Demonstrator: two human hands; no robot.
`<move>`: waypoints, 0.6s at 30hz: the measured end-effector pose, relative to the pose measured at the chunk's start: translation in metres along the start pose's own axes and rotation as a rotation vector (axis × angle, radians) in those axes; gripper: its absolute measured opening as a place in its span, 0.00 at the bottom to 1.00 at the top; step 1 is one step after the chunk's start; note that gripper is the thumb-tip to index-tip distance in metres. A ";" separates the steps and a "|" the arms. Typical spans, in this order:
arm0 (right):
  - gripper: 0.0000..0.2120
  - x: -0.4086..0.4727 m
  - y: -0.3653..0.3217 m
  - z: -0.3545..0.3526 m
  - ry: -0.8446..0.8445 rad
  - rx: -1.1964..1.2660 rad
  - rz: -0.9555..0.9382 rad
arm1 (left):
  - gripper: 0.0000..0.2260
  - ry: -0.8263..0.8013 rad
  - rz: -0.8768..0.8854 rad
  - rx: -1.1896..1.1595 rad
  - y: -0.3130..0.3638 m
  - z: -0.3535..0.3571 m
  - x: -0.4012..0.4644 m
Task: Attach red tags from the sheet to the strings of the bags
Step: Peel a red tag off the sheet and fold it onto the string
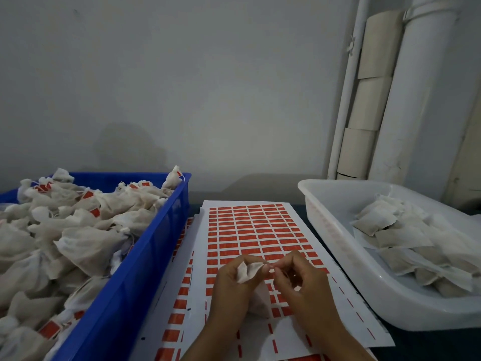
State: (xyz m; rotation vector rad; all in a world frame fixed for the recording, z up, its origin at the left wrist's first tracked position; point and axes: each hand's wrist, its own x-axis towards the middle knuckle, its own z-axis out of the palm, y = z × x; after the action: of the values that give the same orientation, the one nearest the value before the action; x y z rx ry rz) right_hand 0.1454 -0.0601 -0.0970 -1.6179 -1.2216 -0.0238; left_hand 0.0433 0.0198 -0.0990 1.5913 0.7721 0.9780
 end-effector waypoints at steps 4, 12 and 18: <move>0.14 0.000 0.002 0.002 0.005 -0.081 -0.018 | 0.04 0.002 0.011 -0.002 -0.001 0.001 0.000; 0.07 0.006 0.008 -0.005 0.043 -0.143 0.137 | 0.06 0.162 -0.117 -0.129 -0.006 -0.002 0.002; 0.06 0.008 0.008 -0.007 0.070 -0.146 0.229 | 0.08 0.149 -0.078 -0.131 -0.006 -0.006 0.004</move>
State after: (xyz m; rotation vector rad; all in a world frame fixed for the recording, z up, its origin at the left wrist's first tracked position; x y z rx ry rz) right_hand 0.1587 -0.0589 -0.0947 -1.8611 -0.9939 -0.0249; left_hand 0.0394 0.0270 -0.1039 1.3774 0.8477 1.0771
